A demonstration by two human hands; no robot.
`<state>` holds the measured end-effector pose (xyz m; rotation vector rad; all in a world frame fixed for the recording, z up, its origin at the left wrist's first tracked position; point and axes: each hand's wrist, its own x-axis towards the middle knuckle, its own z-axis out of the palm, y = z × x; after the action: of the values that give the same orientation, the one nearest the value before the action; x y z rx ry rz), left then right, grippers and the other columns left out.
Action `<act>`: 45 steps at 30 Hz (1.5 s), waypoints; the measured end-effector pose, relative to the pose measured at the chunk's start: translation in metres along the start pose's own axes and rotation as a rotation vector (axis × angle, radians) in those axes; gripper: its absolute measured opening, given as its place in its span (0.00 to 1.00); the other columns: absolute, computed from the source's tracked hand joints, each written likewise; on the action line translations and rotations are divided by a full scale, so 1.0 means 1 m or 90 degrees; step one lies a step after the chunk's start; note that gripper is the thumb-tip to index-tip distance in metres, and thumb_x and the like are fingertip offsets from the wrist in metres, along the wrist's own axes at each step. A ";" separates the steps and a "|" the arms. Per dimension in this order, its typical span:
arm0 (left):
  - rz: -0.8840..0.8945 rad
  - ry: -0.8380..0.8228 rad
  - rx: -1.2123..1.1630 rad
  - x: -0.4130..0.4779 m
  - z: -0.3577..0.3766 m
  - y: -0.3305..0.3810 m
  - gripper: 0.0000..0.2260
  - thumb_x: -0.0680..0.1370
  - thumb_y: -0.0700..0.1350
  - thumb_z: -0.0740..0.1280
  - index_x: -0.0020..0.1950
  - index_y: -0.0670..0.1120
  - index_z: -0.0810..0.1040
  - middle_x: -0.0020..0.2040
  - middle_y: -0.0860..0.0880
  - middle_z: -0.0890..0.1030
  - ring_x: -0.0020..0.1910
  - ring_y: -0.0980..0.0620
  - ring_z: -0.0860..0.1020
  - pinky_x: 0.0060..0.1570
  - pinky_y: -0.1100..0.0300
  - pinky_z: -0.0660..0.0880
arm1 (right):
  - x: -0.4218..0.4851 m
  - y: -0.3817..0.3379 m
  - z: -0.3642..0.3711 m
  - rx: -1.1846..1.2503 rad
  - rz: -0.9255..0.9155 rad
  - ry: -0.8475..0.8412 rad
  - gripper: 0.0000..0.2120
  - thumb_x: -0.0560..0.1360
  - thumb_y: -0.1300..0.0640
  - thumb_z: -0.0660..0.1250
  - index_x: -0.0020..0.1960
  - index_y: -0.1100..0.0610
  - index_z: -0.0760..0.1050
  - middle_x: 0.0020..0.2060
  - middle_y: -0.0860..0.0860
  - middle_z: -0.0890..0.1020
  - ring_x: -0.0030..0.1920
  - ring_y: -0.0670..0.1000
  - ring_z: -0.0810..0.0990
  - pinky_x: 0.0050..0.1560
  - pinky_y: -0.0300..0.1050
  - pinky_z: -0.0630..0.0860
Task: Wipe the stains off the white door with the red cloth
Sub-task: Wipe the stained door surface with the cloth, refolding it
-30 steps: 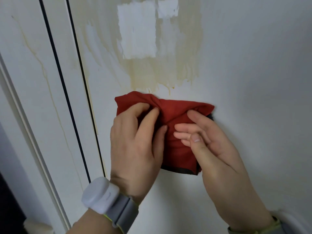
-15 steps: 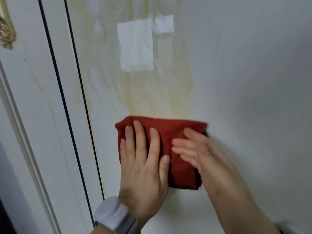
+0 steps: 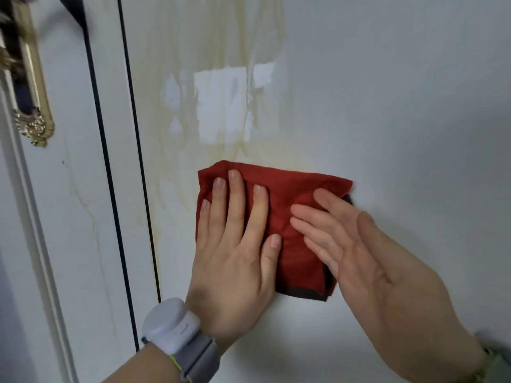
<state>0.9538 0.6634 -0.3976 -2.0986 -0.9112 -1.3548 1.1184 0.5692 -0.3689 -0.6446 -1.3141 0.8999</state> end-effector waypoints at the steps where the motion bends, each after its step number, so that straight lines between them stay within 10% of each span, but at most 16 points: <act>1: 0.003 0.008 0.001 0.000 0.000 0.000 0.28 0.86 0.56 0.49 0.84 0.49 0.46 0.85 0.44 0.42 0.84 0.42 0.42 0.82 0.48 0.39 | 0.000 -0.001 0.002 0.002 0.000 -0.009 0.45 0.62 0.26 0.72 0.71 0.48 0.69 0.66 0.48 0.81 0.69 0.47 0.78 0.66 0.47 0.72; 14: 0.120 0.001 0.053 -0.002 0.002 -0.018 0.28 0.86 0.56 0.51 0.85 0.50 0.49 0.85 0.43 0.50 0.83 0.36 0.48 0.82 0.42 0.42 | 0.021 -0.036 0.017 -0.039 0.038 0.031 0.56 0.37 0.20 0.74 0.59 0.45 0.72 0.57 0.50 0.85 0.59 0.44 0.83 0.56 0.32 0.79; 22: 0.130 0.020 0.089 0.109 -0.044 -0.024 0.29 0.86 0.56 0.52 0.84 0.50 0.49 0.85 0.43 0.48 0.84 0.39 0.44 0.81 0.41 0.42 | 0.065 -0.126 0.019 0.008 -0.022 -0.013 0.38 0.74 0.34 0.58 0.75 0.58 0.67 0.63 0.56 0.83 0.64 0.53 0.81 0.70 0.53 0.71; 37: 0.102 0.040 0.096 0.081 -0.027 -0.009 0.27 0.86 0.57 0.47 0.84 0.49 0.51 0.84 0.41 0.53 0.83 0.35 0.50 0.79 0.32 0.48 | 0.049 -0.109 0.013 0.001 -0.003 -0.037 0.27 0.81 0.40 0.50 0.74 0.53 0.68 0.64 0.53 0.82 0.66 0.50 0.80 0.70 0.52 0.69; 42: 0.098 0.039 0.088 0.079 -0.025 -0.002 0.28 0.86 0.56 0.49 0.84 0.46 0.54 0.85 0.42 0.51 0.83 0.37 0.54 0.76 0.31 0.55 | 0.049 -0.101 0.015 -0.275 -0.101 -0.080 0.25 0.79 0.42 0.52 0.71 0.51 0.70 0.66 0.53 0.81 0.66 0.48 0.79 0.72 0.46 0.69; 45: -0.048 0.122 0.045 0.113 -0.045 0.019 0.24 0.89 0.48 0.45 0.69 0.28 0.64 0.85 0.42 0.39 0.68 0.47 0.79 0.74 0.53 0.64 | 0.039 -0.095 0.020 -0.570 -0.293 -0.098 0.22 0.82 0.42 0.58 0.75 0.45 0.68 0.75 0.41 0.71 0.75 0.41 0.68 0.77 0.41 0.61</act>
<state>0.9734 0.6504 -0.2767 -1.8619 -0.9508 -1.5086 1.1173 0.5509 -0.2656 -0.9001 -1.9067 -0.0596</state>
